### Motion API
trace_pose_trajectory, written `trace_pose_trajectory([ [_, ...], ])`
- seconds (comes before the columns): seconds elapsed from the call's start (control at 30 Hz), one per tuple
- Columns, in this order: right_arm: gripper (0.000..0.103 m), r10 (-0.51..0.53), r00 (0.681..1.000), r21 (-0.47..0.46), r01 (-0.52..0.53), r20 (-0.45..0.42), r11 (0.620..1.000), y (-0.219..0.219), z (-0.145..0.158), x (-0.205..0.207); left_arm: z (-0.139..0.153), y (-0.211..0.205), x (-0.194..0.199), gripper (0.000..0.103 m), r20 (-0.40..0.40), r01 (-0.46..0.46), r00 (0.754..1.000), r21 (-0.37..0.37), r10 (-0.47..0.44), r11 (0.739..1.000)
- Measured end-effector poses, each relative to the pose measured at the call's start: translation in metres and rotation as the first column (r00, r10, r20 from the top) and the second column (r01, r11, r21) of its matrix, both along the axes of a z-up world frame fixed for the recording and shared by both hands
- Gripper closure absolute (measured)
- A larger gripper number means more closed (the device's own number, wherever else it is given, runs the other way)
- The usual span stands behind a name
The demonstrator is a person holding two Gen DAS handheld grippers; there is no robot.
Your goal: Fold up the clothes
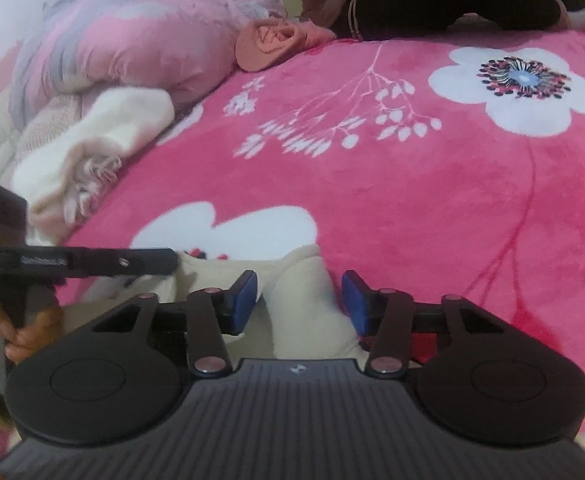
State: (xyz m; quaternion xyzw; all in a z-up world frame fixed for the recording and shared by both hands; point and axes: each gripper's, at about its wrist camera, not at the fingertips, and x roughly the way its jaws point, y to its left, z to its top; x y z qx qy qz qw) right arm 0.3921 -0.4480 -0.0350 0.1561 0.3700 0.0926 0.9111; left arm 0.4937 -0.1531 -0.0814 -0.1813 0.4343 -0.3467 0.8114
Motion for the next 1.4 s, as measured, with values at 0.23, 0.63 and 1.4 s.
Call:
trace_pose_trajectory([
  [0.23, 0.093, -0.035, 0.999, -0.021, 0.035, 0.022, 0.999, 0.004, 0.01, -0.011, 0.017, -0.002, -0.024, 0.093, 0.112, -0.045, 0.993, 0.02, 0.042, 0.999],
  [0.63, 0.093, 0.161, 0.969, -0.279, -0.105, 0.187, 0.954, 0.041, 0.066, -0.139, 0.083, 0.029, -0.169, 0.092, 0.427, 0.157, 0.884, 0.113, -0.19, 0.981],
  [1.4, 0.056, -0.178, 0.983, 0.329, 0.179, -0.035, 0.927, -0.014, 0.014, -0.228, 0.031, 0.058, -0.174, 0.056, -0.028, 0.076, 0.997, -0.04, -0.077, 0.996],
])
